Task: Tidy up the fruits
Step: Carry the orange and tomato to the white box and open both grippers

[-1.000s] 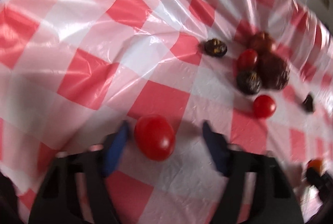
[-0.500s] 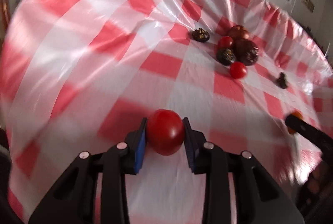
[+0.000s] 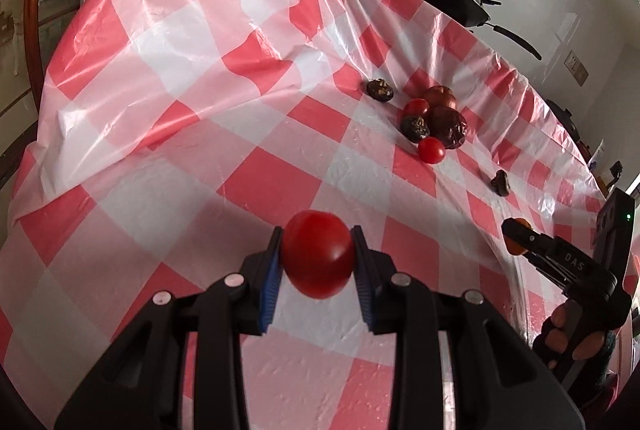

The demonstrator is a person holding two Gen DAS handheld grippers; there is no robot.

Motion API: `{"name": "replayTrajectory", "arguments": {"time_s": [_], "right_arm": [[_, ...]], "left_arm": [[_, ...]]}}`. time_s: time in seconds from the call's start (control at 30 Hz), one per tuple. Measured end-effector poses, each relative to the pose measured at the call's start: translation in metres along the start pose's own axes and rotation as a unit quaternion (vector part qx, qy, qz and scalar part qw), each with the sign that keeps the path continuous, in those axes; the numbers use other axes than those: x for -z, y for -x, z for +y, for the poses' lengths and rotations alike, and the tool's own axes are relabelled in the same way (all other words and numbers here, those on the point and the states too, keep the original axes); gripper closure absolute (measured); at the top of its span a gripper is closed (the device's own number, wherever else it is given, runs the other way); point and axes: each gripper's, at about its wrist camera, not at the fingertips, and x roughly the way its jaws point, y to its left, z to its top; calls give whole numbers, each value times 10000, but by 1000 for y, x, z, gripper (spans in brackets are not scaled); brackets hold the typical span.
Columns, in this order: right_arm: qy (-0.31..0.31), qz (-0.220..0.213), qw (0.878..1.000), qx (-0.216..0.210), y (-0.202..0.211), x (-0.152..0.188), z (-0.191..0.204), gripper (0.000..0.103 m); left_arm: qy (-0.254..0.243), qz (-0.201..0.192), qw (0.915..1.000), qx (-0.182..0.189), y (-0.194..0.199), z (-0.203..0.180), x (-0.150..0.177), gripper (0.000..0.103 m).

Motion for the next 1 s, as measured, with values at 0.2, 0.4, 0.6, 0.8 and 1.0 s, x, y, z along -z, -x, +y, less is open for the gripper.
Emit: {"name": "replayTrajectory", "arguments": {"time_s": [0.2,0.4,0.6,0.8,1.0], "right_arm": [[-29,32,9999,-139,7,16,14,64],[274,270,9985,-393,13,46,51,64],[1007,413,9914,-723,18,82,109,64],[1679,598,9772,-1155,20,116,165,64],[2248,824,9604,-1425,23,148,206,64]], "left_arm": [[64,-177,9998,42,6,4,-1,70],[115,-528,9985,124,37,12,14,70],[137,-770,9969,13,80,37,37,70],[173,-876,9958,-206,111,64,50,70],[137,-964,9942,-452,138,86,61,70]]}}
